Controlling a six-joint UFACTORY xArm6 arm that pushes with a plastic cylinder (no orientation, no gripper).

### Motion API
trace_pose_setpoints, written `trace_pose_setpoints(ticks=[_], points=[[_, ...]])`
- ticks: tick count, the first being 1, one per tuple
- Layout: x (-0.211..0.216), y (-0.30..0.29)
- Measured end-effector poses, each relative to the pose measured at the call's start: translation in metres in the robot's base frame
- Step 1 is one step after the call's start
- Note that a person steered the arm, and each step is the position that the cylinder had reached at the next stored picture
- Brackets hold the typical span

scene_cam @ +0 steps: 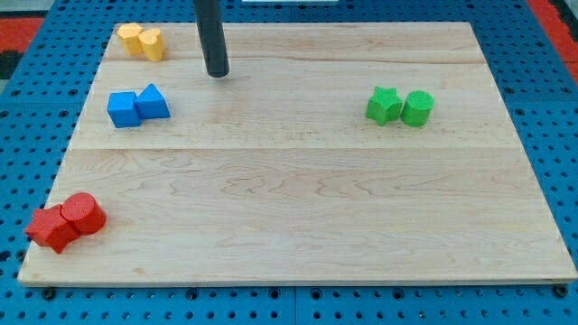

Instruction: Move the blue triangle to the bottom center of the board

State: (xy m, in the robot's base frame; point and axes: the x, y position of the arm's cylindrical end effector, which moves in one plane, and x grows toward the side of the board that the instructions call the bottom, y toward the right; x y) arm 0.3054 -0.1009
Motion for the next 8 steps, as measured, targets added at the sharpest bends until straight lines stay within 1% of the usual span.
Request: trace_pose_setpoints(ticks=[2, 4, 6, 8], points=[[0.024, 0.026], [0.026, 0.029], [0.020, -0.010], [0.020, -0.014]])
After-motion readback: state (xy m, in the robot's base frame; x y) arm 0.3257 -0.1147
